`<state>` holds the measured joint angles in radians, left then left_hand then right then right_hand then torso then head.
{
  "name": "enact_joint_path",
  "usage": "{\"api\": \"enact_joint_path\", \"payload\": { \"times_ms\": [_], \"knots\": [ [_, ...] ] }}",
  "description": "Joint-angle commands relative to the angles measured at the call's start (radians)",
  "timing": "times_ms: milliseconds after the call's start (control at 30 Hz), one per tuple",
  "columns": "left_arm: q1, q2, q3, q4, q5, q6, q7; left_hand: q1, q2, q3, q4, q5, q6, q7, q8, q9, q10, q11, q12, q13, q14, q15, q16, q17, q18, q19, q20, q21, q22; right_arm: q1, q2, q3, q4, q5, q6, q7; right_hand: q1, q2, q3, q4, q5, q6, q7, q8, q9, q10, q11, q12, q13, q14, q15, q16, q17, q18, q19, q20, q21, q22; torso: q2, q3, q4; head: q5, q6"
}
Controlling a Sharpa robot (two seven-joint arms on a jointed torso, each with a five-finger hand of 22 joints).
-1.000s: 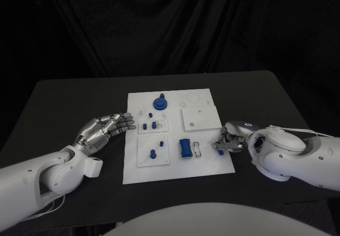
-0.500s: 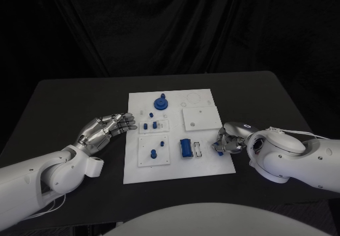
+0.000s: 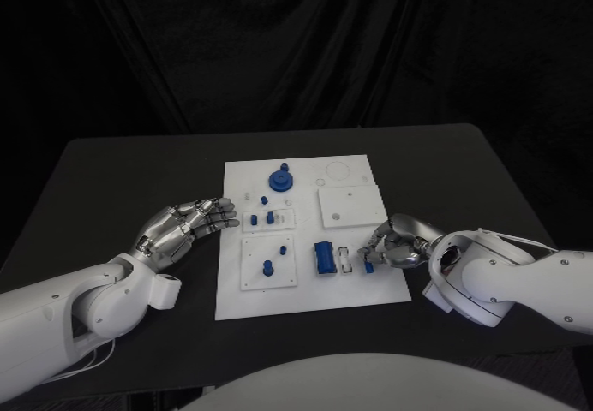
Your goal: Assemble the parts on the task board
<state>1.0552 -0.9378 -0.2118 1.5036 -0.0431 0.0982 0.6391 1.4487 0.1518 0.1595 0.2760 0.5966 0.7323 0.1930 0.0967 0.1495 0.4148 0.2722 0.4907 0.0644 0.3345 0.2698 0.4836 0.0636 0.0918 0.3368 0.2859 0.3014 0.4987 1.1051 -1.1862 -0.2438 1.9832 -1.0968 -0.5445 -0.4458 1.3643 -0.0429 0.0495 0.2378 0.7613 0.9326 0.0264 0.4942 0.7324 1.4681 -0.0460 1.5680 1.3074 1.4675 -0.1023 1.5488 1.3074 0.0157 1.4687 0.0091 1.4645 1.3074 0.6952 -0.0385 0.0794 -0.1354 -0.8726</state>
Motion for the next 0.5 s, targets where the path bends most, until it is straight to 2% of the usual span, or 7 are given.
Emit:
{"api": "enact_joint_path", "payload": {
  "times_ms": [33,133,300,400,500],
  "knots": [
    [-0.002,0.003,0.001,0.0,-0.001,0.019,0.007,0.007,0.0,0.006,0.0,0.004,0.002,0.013,0.004,-0.002,0.0,0.009,0.007,0.001,-0.006,0.002,-0.003,0.0,-0.007,0.007,0.001,0.006,0.001,0.003,0.014,0.001,0.002,0.116,-0.056,0.052,-0.012,-0.003,0.053,-0.044,-0.001,0.008,-0.007,0.003,0.0,0.103,-0.003,0.003,0.263,0.091,-0.004,-0.002,0.199,0.013,0.053,-0.004,0.001,0.226,0.0,0.0006,-0.0003,-0.001,0.0],
    [-0.002,0.003,0.001,0.0,-0.001,0.02,0.006,0.007,0.0,0.006,0.0,0.004,0.002,0.013,0.004,-0.002,0.0,0.009,0.007,0.001,-0.006,0.002,-0.003,0.0,-0.007,0.007,0.001,0.006,0.001,0.004,0.026,0.001,-0.005,0.126,-0.049,0.055,-0.013,-0.003,0.053,-0.043,-0.003,0.008,-0.007,0.003,0.0,0.103,-0.003,0.003,0.263,0.091,-0.004,-0.003,0.198,0.013,0.053,-0.004,0.001,0.226,-0.001,0.0,0.0008,-0.001,0.0],
    [-0.002,0.002,0.001,0.002,-0.001,0.019,0.005,0.007,0.0,0.006,0.0,0.004,0.002,0.013,0.004,-0.002,0.0,0.009,0.007,0.001,-0.006,0.002,-0.003,0.0,-0.007,0.007,0.001,0.006,0.001,0.004,0.037,0.001,-0.016,0.132,-0.039,0.057,-0.017,-0.003,0.055,-0.041,-0.008,0.006,-0.007,0.003,-0.001,0.103,-0.003,0.003,0.263,0.091,-0.005,-0.003,0.198,0.013,0.053,-0.004,0.001,0.226,0.0,-0.0009,0.0014,0.006,0.0],
    [-0.002,0.0,0.001,0.002,-0.001,0.018,0.004,0.008,0.001,0.007,0.0,0.004,0.002,0.013,0.004,-0.002,0.001,0.01,0.007,0.001,-0.006,0.002,-0.002,0.0,-0.007,0.007,0.001,0.006,0.001,0.004,0.045,0.0,-0.025,0.134,-0.036,0.057,-0.02,-0.003,0.057,-0.04,-0.015,0.003,-0.007,0.002,-0.001,0.103,-0.003,0.003,0.263,0.091,-0.005,-0.003,0.198,0.013,0.053,-0.004,0.0,0.225,0.001,-0.0008,-0.0006,0.011,0.0],
    [-0.002,0.0,0.001,0.003,-0.001,0.018,0.003,0.008,0.001,0.007,0.0,0.004,0.002,0.013,0.004,-0.002,0.001,0.01,0.007,0.001,-0.006,0.002,-0.002,0.0,-0.007,0.007,0.001,0.006,0.001,0.004,0.057,0.0,-0.035,0.128,-0.032,0.054,-0.023,-0.003,0.059,-0.038,-0.026,0.001,-0.006,0.001,-0.002,0.103,-0.003,0.003,0.263,0.091,-0.005,-0.003,0.197,0.014,0.052,-0.004,-0.001,0.225,0.001,-0.0008,-0.0001,0.01,0.0]
  ]
}}
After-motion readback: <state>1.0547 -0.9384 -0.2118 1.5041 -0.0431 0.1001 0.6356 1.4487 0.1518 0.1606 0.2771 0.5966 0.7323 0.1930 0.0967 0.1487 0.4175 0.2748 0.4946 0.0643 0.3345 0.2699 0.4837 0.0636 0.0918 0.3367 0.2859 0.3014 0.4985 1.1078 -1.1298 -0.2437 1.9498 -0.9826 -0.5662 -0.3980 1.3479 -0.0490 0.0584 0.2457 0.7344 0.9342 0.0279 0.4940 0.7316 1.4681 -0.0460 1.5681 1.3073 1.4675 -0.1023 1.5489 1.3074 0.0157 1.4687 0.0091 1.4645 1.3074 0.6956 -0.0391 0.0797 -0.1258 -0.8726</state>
